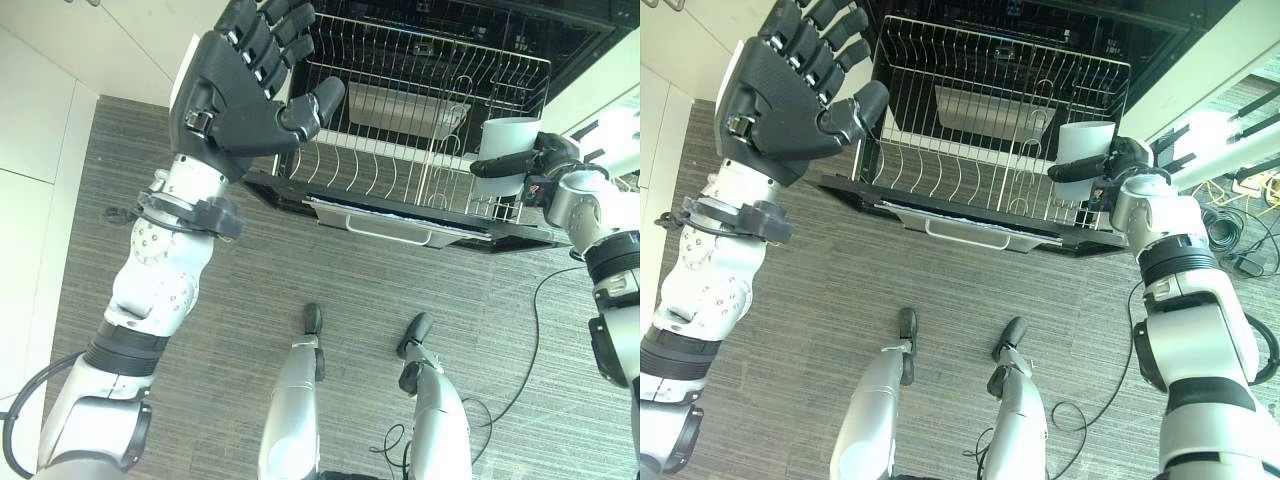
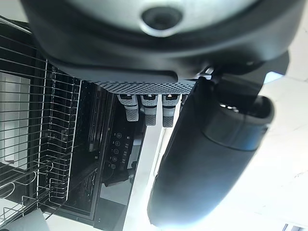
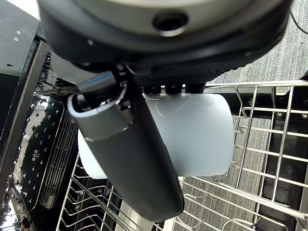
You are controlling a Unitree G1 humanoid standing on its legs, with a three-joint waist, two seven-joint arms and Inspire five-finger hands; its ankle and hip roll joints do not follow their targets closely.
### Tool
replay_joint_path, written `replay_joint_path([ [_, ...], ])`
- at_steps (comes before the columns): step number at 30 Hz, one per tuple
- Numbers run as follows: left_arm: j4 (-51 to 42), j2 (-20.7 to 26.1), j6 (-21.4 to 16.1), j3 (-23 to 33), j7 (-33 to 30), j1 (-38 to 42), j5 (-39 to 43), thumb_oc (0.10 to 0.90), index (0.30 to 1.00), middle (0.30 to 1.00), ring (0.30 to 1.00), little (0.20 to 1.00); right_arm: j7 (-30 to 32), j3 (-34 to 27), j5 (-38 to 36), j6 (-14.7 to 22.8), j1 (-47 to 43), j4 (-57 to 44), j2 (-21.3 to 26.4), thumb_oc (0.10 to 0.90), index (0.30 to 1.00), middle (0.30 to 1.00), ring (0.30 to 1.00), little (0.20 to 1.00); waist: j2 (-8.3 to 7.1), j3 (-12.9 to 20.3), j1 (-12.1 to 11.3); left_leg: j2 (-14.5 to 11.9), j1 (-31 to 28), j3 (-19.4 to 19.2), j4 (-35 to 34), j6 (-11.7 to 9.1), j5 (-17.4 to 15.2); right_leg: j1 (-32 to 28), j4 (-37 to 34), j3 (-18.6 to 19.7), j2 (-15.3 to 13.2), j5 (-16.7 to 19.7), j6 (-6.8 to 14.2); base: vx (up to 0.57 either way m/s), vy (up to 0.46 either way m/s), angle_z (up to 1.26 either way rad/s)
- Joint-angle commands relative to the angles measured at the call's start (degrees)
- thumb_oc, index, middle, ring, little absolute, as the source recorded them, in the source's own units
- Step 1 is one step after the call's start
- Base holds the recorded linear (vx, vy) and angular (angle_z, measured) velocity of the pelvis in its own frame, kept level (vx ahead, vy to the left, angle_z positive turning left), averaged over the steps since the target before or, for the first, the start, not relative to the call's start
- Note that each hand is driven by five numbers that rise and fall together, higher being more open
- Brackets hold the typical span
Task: Place the dishes in the dishwasher.
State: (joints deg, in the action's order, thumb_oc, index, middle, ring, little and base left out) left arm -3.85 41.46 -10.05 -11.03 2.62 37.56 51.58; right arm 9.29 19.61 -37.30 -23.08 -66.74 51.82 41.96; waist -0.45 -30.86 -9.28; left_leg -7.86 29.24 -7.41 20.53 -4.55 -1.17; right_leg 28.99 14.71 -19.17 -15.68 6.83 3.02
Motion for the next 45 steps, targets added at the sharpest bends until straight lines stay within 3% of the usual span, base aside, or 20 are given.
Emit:
replay_joint_path([
  [1,-8.65,0.75,-6.79,3.45,0.21,5.14,2.24,0.800,0.900,0.900,0.900,0.900,1.68,2.57,0.97,2.06,-8.39,-6.31,6.46,0.800,0.900,0.900,0.900,0.900,1.82,1.34,0.96,-0.59,-2.71,1.86,-3.34,-1.12,-4.05,-4.46,2.48,1.18,-3.56,-7.75,9.02,0.00,0.000,0.00],
  [17,-11.56,4.78,-5.33,6.82,0.36,1.10,3.21,0.800,0.900,0.900,0.900,0.900,4.46,-0.89,-0.24,-0.13,-6.87,-18.80,11.47,0.800,0.900,0.900,0.900,0.900,-0.37,2.52,1.36,-1.79,-3.65,1.38,-3.34,-1.28,-4.46,-5.97,2.48,0.64,-2.66,-8.27,8.98,0.00,-0.007,-0.02],
  [24,-13.54,5.16,-7.43,10.47,1.31,-3.70,2.64,0.800,0.900,0.900,0.900,0.900,7.23,-7.30,-1.29,3.39,0.24,-30.48,12.20,0.800,0.900,0.900,0.900,0.900,-0.72,3.69,2.13,-2.16,-4.38,0.90,-3.34,-1.26,-4.81,-6.80,2.48,0.83,-2.18,-8.91,8.64,0.01,0.008,0.01],
  [28,-16.41,2.89,-10.60,12.77,1.07,-7.83,-0.96,0.800,0.900,0.900,0.900,0.900,8.82,-14.70,0.75,2.55,12.29,-46.51,8.64,0.800,0.900,0.900,0.900,0.900,-0.95,4.71,3.33,-2.27,-4.83,0.38,-3.34,-0.95,-5.18,-7.06,2.48,1.32,-2.00,-9.31,8.41,0.02,0.042,-0.01],
  [30,-17.47,0.92,-11.62,13.54,0.85,-9.14,-3.09,0.800,0.900,0.900,0.900,0.900,9.91,-17.78,1.00,4.04,19.48,-52.99,4.12,0.800,0.900,0.900,0.900,0.900,-0.90,5.18,4.16,-2.43,-5.32,-0.09,-3.34,-0.84,-5.43,-7.39,2.48,1.65,-1.89,-9.66,8.19,0.02,0.053,0.00],
  [37,-19.29,-3.57,-12.72,14.72,0.48,-14.27,-9.99,0.800,0.900,0.900,0.900,0.900,4.92,-21.96,3.28,8.28,35.81,-66.08,-6.25,0.800,0.900,0.900,0.900,0.900,-0.54,7.72,6.18,-3.08,-7.62,-1.65,-3.34,-1.01,-6.28,-9.03,2.48,2.61,-1.47,-10.82,7.59,0.05,0.051,-0.10],
  [45,-21.91,-9.24,-12.09,18.49,3.29,-27.97,-12.22,0.800,0.900,0.900,0.900,0.900,-3.65,-25.75,8.84,14.24,52.85,-74.81,-10.17,0.800,0.900,0.900,0.900,0.900,0.28,13.02,6.99,-3.25,-12.57,-2.59,-3.34,-1.12,-7.47,-13.65,2.48,2.52,-1.36,-12.23,7.40,0.10,0.051,-0.03],
])
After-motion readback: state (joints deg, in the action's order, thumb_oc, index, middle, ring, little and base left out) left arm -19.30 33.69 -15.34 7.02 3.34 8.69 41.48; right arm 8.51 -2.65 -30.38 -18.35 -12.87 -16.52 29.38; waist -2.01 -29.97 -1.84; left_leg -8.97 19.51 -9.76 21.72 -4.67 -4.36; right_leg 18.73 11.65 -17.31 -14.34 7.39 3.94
